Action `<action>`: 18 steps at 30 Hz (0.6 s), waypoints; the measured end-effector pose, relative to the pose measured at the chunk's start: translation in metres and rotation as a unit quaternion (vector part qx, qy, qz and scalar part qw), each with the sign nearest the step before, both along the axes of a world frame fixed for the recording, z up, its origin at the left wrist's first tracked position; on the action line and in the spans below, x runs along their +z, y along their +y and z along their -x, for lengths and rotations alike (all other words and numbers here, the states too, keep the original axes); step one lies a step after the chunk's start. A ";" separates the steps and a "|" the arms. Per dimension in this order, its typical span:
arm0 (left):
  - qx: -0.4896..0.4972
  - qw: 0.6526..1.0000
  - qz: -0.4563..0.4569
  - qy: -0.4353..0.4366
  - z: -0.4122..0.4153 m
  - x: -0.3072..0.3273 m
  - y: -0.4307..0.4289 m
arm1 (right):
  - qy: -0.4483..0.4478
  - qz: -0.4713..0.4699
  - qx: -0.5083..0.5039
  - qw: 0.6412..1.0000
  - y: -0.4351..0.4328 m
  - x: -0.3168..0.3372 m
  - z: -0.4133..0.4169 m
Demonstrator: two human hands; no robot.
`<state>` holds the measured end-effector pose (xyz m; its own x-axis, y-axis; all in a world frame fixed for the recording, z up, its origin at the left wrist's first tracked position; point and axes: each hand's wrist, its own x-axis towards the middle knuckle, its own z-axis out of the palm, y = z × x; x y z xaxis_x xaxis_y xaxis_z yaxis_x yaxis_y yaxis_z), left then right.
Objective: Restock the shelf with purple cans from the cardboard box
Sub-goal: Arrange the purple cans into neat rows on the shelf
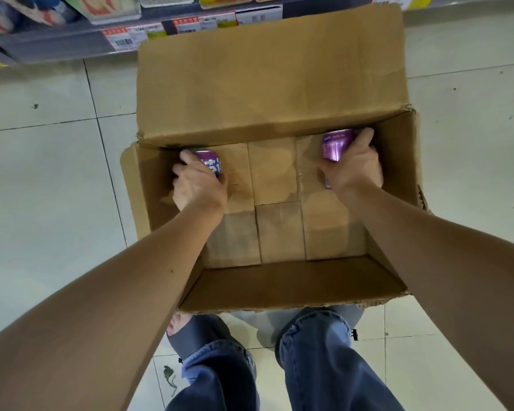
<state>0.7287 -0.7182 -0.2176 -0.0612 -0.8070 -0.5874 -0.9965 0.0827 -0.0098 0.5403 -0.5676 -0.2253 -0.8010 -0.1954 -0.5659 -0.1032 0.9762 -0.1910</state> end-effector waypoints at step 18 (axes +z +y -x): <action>0.007 0.978 -0.020 0.208 0.001 0.171 0.004 | -0.124 0.142 0.032 0.982 -0.009 0.172 -0.038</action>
